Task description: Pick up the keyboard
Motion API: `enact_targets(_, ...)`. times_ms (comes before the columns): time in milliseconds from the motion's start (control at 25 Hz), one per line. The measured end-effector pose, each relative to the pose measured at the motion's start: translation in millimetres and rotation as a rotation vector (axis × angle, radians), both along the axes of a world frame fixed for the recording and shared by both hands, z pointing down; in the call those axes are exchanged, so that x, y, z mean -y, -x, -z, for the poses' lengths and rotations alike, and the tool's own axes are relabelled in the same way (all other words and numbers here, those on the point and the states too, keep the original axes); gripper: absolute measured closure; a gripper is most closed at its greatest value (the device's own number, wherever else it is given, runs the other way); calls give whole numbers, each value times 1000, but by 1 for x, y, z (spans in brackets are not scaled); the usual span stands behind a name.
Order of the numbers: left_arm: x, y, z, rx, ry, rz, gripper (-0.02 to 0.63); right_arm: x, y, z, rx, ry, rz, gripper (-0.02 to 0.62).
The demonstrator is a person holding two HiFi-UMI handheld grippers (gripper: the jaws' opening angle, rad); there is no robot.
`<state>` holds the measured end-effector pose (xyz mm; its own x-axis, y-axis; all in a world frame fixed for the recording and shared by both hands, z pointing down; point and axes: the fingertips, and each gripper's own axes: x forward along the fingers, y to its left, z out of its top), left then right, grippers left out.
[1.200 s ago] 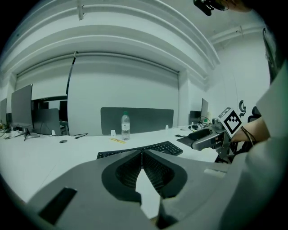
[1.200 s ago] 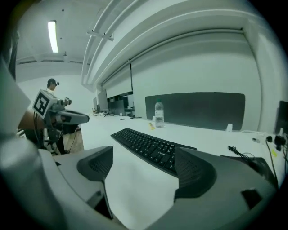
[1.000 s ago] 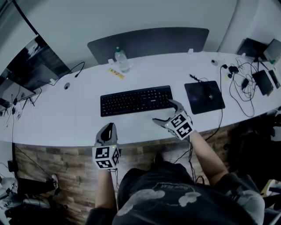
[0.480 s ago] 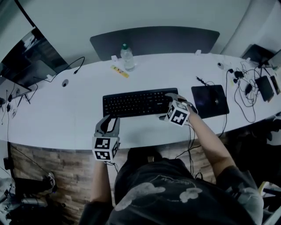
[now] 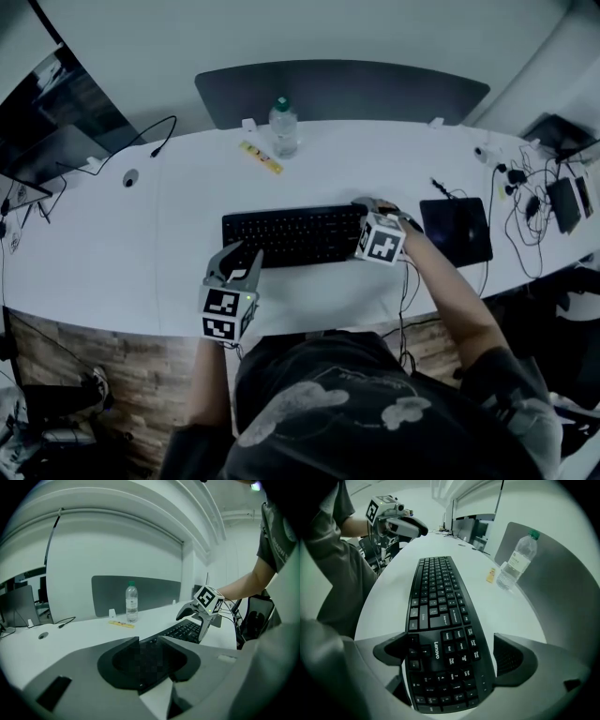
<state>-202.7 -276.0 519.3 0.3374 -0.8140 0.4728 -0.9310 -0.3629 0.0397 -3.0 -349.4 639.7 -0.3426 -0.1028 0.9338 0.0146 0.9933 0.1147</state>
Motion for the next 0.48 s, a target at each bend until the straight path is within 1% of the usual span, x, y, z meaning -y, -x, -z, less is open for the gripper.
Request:
enact_targets(80, 2, 3, -7, -2, 36, -7, 505, 3, 4, -4, -18, 16, 28, 42)
enact_targets(120, 4, 3, -8, -6, 38, -10, 505, 4, 5, -6, -31, 24, 42, 38)
enact_targets(200, 12, 3, -4, -16, 15, -15, 505, 10, 6, -6, -70, 27, 68, 33)
enact_targets(280, 17, 4, -4, -19, 10, -22, 505, 13, 7, -7, -108, 43, 91, 28)
enact_targets(360, 19, 5, -4, -19, 17, -29, 505, 13, 7, -10, -142, 86, 107, 26)
enact_targets(480, 22, 7, -8, -17, 28, -34, 503, 5, -1, -22, -209, 197, 101, 25)
